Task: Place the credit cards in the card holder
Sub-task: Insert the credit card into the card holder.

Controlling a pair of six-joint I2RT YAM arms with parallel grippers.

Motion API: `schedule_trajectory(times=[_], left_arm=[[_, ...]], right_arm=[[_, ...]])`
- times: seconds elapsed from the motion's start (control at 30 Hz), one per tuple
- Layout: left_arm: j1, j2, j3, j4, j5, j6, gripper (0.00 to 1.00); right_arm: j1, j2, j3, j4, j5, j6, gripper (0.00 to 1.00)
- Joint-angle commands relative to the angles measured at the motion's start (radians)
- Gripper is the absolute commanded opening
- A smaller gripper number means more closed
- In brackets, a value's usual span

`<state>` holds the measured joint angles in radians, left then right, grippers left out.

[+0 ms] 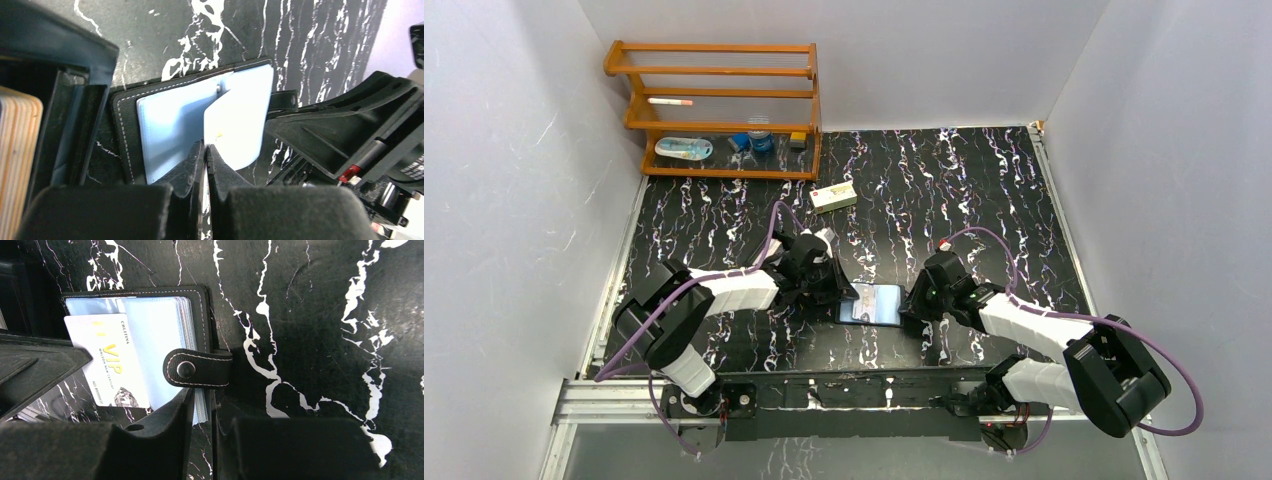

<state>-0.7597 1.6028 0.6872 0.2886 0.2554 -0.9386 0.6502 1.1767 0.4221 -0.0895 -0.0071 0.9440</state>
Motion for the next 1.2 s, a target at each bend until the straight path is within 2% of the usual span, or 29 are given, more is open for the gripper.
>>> schedule_trajectory(times=[0.0, 0.97, 1.17], left_arm=[[-0.016, -0.007, 0.022, -0.092, -0.06, 0.044, 0.0], [-0.043, 0.039, 0.056, -0.065, -0.185, 0.098, 0.0], [-0.062, 0.047, 0.066, -0.068, -0.216, 0.158, 0.0]], right_arm=[[0.004, 0.002, -0.025, 0.001, 0.022, 0.001, 0.26], [0.004, 0.005, -0.031, 0.024, 0.006, 0.005, 0.27], [0.004, 0.004, -0.032, 0.028, 0.005, 0.006, 0.27]])
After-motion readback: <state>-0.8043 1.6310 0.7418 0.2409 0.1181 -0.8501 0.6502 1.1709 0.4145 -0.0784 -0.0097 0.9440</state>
